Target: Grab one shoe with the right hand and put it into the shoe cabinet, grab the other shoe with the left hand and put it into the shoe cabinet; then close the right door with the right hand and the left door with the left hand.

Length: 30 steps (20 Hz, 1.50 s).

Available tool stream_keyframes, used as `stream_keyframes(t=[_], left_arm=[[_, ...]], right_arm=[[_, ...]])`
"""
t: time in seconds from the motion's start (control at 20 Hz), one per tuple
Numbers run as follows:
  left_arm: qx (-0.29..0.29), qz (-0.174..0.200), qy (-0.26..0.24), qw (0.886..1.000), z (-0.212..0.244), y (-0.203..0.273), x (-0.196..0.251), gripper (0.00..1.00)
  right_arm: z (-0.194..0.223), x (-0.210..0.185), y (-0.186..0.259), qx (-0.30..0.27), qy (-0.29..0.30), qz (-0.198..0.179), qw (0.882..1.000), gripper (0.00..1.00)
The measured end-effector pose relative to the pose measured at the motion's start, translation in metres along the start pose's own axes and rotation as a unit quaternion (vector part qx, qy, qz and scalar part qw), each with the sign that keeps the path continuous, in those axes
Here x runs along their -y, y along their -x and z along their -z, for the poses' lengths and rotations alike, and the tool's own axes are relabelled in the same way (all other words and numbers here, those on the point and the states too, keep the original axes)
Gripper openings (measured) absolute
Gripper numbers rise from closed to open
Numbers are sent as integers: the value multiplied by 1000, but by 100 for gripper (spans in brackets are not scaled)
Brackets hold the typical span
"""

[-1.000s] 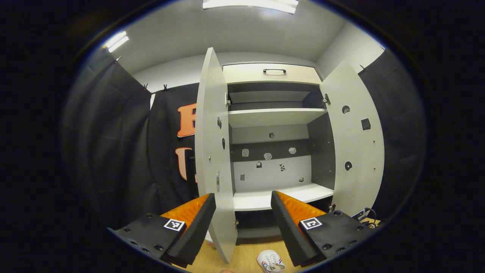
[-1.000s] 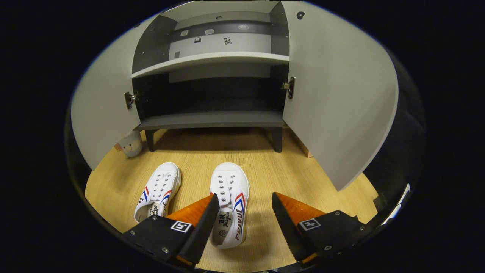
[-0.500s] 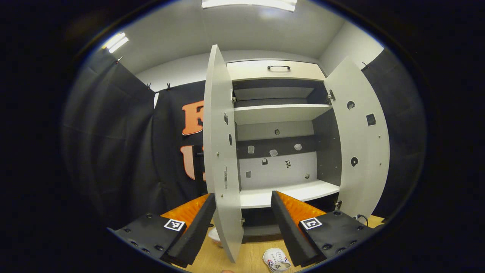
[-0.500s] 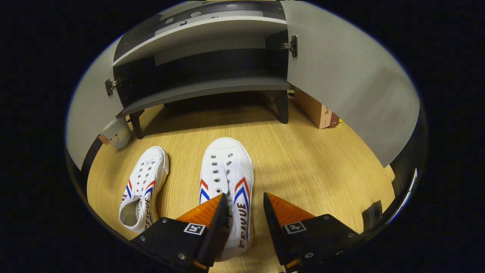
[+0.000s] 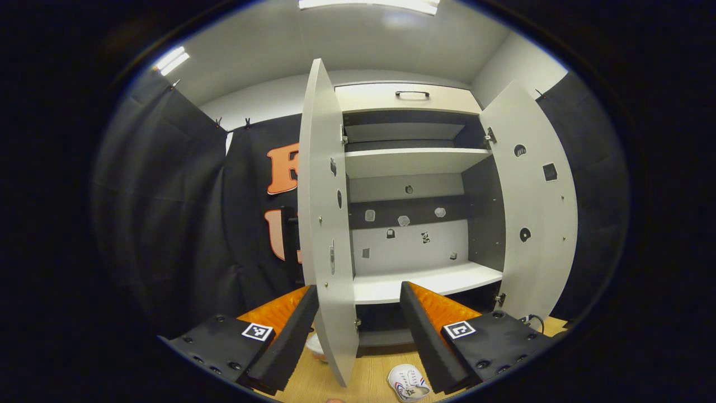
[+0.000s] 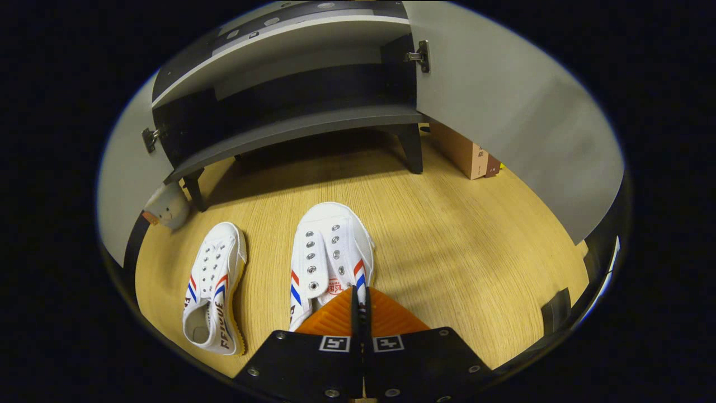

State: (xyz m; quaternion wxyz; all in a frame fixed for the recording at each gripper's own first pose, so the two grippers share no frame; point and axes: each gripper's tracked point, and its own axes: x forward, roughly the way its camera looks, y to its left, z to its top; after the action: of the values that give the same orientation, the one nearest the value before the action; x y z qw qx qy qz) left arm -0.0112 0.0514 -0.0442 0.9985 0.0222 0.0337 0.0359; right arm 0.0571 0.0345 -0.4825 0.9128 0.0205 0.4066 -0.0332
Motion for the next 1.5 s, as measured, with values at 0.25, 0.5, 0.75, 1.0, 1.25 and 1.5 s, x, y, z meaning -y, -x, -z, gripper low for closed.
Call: stream_keyframes(t=[0.25,0.5,0.75,1.0,1.25,1.5], left_arm=[[-3,2,-2,1000,5,-7,6,95],[0,3,-1,1000,5,-10,11,95],[7,-1,-2,1000,3,-10,12,95],[7,-5,-3,1000,3,-13,10,95],[12,-2,8,1000,0,-15,12,95],[8,-5,10,1000,4,-20,11,95]], right_arm=[[-37,-4,39,26,-6,-8,1000,0],[-89,-10,86,59,4,-18,998,0],[-142,-27,133,93,20,-33,995,0],[-199,-51,173,125,-6,-78,989,0],[-257,-66,206,178,-2,-91,980,0],[-327,-79,206,207,6,-90,974,0]])
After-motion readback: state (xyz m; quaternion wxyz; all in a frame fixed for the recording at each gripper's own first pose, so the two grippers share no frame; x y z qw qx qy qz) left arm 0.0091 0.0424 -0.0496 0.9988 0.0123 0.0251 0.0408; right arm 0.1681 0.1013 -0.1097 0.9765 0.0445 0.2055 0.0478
